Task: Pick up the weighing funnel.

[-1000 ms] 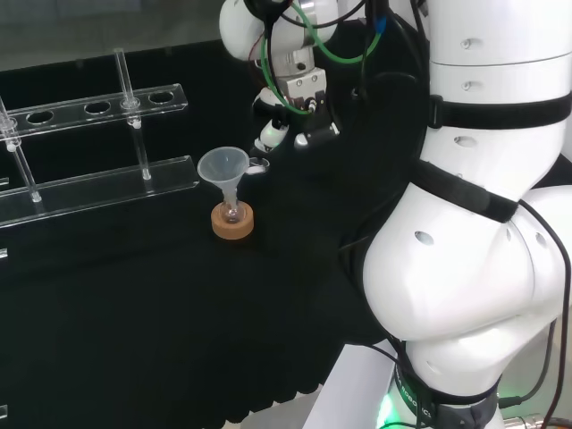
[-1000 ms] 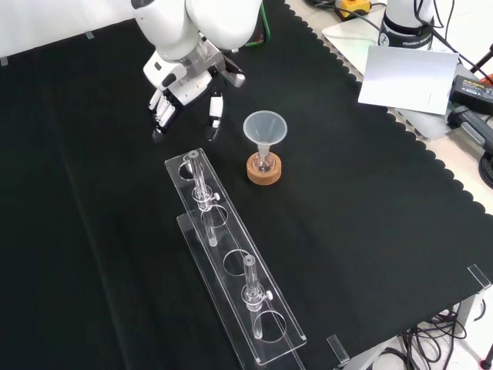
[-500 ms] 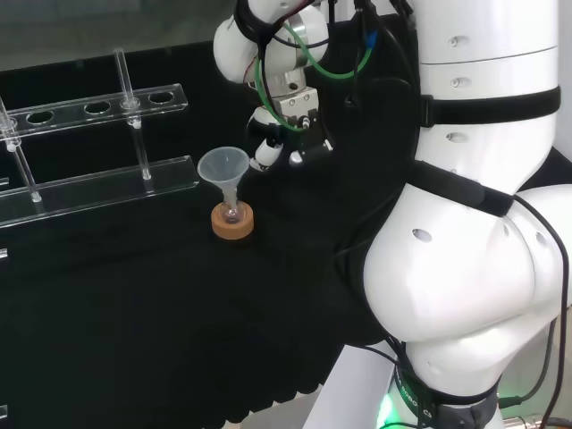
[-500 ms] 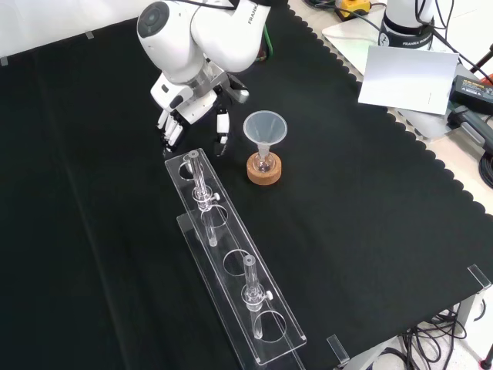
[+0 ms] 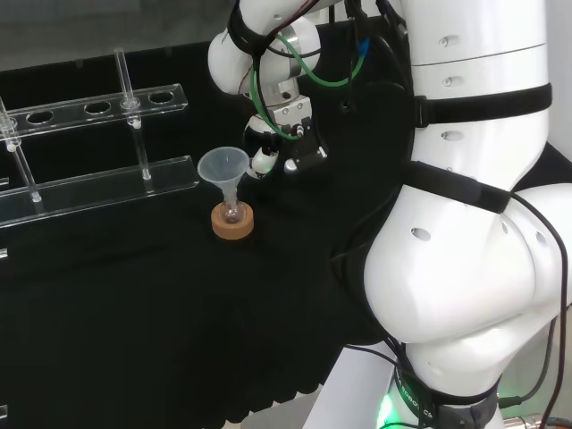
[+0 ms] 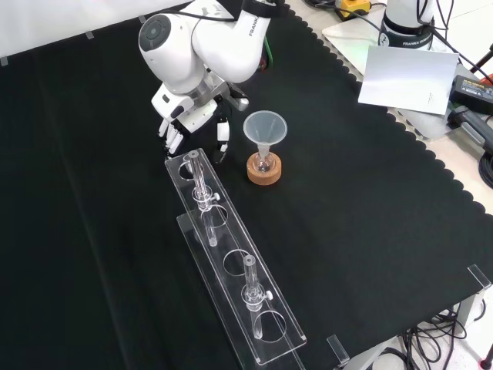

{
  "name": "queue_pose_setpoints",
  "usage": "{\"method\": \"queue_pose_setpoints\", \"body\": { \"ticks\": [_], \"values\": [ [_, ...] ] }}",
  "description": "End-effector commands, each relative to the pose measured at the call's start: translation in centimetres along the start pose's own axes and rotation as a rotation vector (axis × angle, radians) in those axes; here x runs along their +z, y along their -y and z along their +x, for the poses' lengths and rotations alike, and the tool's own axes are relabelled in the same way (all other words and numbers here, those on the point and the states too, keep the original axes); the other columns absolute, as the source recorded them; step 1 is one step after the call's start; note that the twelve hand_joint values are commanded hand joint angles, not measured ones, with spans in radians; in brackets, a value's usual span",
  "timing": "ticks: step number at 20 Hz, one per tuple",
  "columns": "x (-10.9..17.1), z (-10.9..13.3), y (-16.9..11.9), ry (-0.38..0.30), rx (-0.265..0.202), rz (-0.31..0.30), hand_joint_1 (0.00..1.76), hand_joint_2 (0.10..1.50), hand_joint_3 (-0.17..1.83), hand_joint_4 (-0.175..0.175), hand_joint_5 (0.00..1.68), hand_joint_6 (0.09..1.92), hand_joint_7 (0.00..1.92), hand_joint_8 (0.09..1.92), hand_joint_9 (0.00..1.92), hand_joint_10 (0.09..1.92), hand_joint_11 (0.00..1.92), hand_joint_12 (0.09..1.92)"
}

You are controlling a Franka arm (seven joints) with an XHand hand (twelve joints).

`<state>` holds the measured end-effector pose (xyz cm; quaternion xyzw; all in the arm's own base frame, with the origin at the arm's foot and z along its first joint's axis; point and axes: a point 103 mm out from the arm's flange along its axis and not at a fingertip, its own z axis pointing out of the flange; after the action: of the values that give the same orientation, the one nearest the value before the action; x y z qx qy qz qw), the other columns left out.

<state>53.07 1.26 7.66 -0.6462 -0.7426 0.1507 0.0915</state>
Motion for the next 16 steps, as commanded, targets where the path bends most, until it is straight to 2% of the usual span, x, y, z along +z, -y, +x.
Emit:
{"method": "queue_pose_setpoints", "body": {
  "ticks": [1,3,16],
  "values": [
    [0.3,-0.1,-0.4,0.006,0.001,0.009,0.83,0.65,0.41,-0.016,0.59,0.47,0.56,0.66,0.81,0.48,0.54,1.26],
    [0.8,-0.4,-1.1,0.008,0.0,0.021,0.84,0.65,0.42,-0.013,0.6,0.5,0.56,0.66,0.81,0.47,0.55,1.26],
    [1.4,-0.2,-1.1,0.02,0.009,0.004,0.87,0.65,0.44,0.016,0.68,0.63,0.55,0.67,0.82,0.48,0.56,1.26]
  ]
}}
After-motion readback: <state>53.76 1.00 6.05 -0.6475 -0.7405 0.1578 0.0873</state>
